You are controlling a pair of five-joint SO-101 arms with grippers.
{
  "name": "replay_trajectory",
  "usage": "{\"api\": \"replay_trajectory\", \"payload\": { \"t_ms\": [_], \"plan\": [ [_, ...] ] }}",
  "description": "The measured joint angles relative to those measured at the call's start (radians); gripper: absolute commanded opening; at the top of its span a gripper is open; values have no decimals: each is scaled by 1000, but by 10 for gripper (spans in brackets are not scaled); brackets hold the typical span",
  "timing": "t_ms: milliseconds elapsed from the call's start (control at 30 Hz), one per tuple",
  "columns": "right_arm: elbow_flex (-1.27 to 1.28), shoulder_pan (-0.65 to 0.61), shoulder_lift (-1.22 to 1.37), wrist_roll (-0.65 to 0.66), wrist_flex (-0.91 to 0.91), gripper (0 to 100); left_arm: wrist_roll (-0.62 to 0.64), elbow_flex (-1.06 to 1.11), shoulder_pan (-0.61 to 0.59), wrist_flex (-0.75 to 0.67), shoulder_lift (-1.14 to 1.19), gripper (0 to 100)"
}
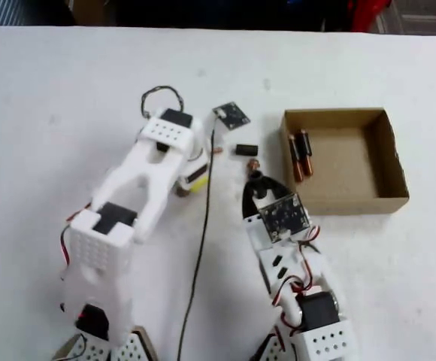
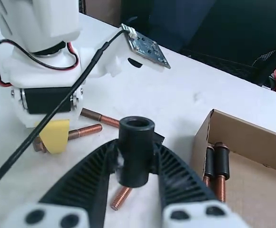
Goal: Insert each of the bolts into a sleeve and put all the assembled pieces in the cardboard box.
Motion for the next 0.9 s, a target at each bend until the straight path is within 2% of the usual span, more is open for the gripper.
{"api": "replay_trajectory", "payload": {
  "t_ms": [133,333,700,900],
  "plan": [
    [0,-2,0,0,0,16,2,29,0,-6,-3,157],
    [0,-2,0,0,0,16,2,34,3,0,-3,16],
    [0,-2,0,0,0,16,2,41,3,-3,-3,30],
    [0,-2,0,0,0,16,0,-38,3,190,0,19]
  ]
}}
